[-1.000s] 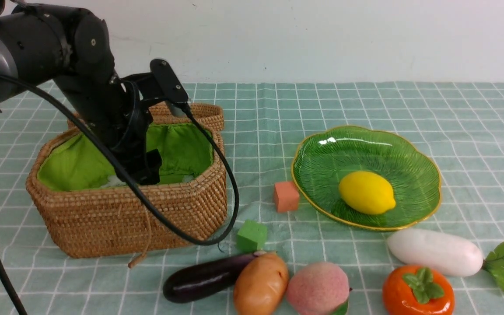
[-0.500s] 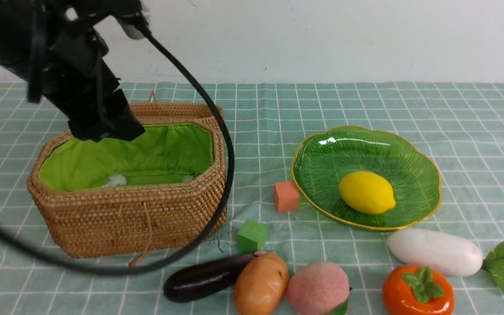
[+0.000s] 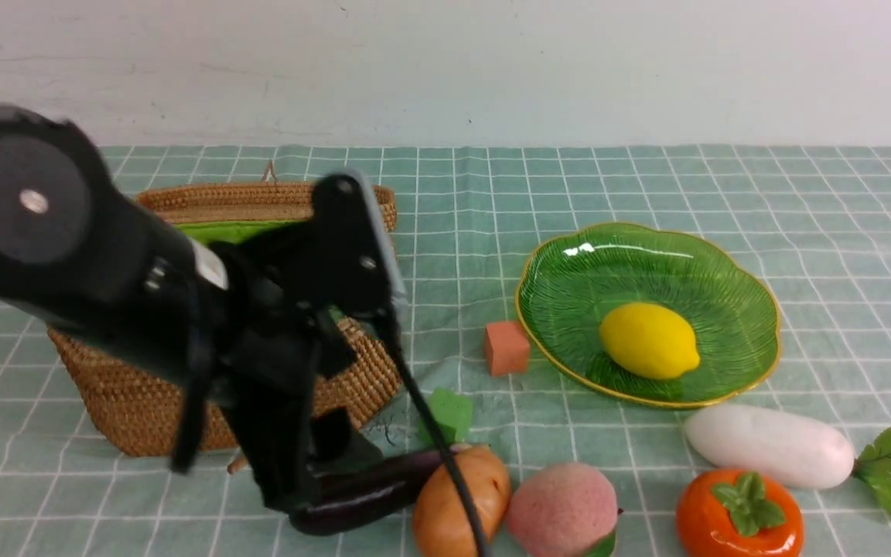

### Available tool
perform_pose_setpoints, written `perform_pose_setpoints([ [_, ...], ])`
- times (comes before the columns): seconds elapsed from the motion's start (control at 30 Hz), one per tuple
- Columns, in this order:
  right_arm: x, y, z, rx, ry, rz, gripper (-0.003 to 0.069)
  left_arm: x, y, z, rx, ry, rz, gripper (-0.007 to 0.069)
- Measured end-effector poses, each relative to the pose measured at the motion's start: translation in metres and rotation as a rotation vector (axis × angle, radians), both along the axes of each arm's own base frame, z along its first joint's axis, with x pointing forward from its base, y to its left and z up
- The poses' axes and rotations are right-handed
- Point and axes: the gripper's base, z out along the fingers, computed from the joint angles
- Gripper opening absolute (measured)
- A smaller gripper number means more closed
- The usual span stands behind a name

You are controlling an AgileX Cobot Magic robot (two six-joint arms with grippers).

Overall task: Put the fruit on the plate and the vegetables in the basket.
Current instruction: Use the left arm to grab an eggplant and put it into the left basket

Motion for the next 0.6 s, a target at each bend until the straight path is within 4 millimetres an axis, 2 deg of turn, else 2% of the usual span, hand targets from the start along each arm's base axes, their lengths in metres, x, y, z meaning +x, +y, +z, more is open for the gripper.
perform_pose_setpoints([
  [0.17,0.0,0.0,0.0,0.0,0.0,0.0,0.0242,0.014,-0.024,-0.04,0.085,0.056,0.067,0.0564],
  [0.37,0.0,0.0,0.0,0.0,0.0,0.0,0.0242,0.032,-0.028,-0.08,0.189,0.103,0.14,0.0564],
  [0.6,0.0,0.0,0.0,0.0,0.0,0.0,0.0242,0.039,-0.031,-0.107,0.24,0.141,0.159,0.0563],
])
